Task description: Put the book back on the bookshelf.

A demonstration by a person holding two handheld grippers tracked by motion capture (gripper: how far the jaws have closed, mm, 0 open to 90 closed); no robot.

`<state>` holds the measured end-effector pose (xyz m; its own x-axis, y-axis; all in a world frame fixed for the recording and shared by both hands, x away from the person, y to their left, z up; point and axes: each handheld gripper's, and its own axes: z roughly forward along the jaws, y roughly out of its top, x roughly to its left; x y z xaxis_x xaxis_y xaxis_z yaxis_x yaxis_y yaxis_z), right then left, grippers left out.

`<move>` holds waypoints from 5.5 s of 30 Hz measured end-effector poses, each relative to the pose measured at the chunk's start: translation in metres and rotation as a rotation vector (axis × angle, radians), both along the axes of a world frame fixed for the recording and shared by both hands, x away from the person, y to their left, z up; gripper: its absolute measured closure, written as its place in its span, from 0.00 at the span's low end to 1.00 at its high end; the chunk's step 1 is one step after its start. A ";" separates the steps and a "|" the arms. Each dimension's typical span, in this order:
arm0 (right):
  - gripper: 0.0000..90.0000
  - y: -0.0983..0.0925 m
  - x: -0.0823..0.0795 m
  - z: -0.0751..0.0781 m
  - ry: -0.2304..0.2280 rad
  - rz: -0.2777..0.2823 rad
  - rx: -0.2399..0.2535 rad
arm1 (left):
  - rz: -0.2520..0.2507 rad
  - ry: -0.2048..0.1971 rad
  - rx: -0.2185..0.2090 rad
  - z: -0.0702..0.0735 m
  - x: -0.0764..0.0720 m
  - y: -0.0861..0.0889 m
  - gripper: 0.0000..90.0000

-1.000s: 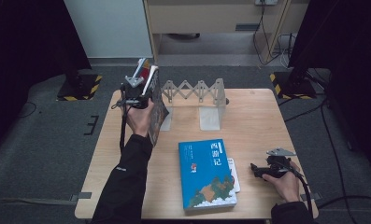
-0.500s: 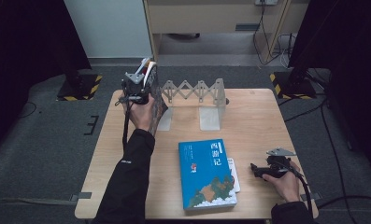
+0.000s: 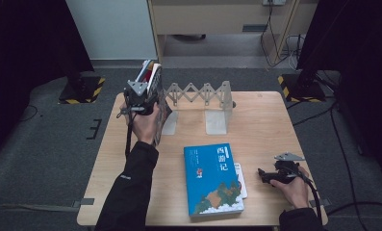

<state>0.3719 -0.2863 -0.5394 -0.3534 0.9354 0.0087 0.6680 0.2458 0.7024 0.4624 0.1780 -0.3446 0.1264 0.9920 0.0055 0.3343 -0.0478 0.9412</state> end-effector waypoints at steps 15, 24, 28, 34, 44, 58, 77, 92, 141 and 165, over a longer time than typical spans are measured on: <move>0.01 0.000 0.000 0.000 0.001 -0.004 0.002 | -0.114 -0.023 -0.014 -0.011 -0.048 0.016 0.52; 0.10 0.000 0.000 0.003 0.007 -0.007 0.000 | -0.164 -0.016 -0.034 -0.019 -0.071 0.028 0.50; 0.16 0.000 -0.001 0.006 0.018 0.000 -0.007 | -0.182 -0.004 -0.054 -0.027 -0.079 0.030 0.49; 0.20 0.003 -0.001 0.012 0.010 -0.009 0.008 | -0.243 0.015 -0.074 -0.044 -0.093 0.027 0.46; 0.27 0.012 -0.004 0.029 -0.052 0.017 0.064 | -0.293 0.082 -0.099 -0.067 -0.100 0.020 0.42; 0.27 0.037 -0.009 0.043 -0.070 0.105 0.133 | -0.395 0.204 -0.084 -0.111 -0.101 -0.004 0.36; 0.31 0.071 -0.014 0.043 -0.045 0.208 0.212 | -0.535 0.323 -0.098 -0.144 -0.104 -0.044 0.33; 0.33 0.088 -0.017 0.037 0.029 0.243 0.268 | -0.604 0.453 -0.244 -0.177 -0.094 -0.050 0.18; 0.35 0.100 -0.015 0.021 0.090 0.227 0.408 | -0.637 0.523 -0.542 -0.183 -0.083 -0.039 0.41; 0.35 0.099 -0.015 0.021 0.106 0.243 0.415 | -0.747 0.564 -0.447 -0.171 -0.077 -0.074 0.45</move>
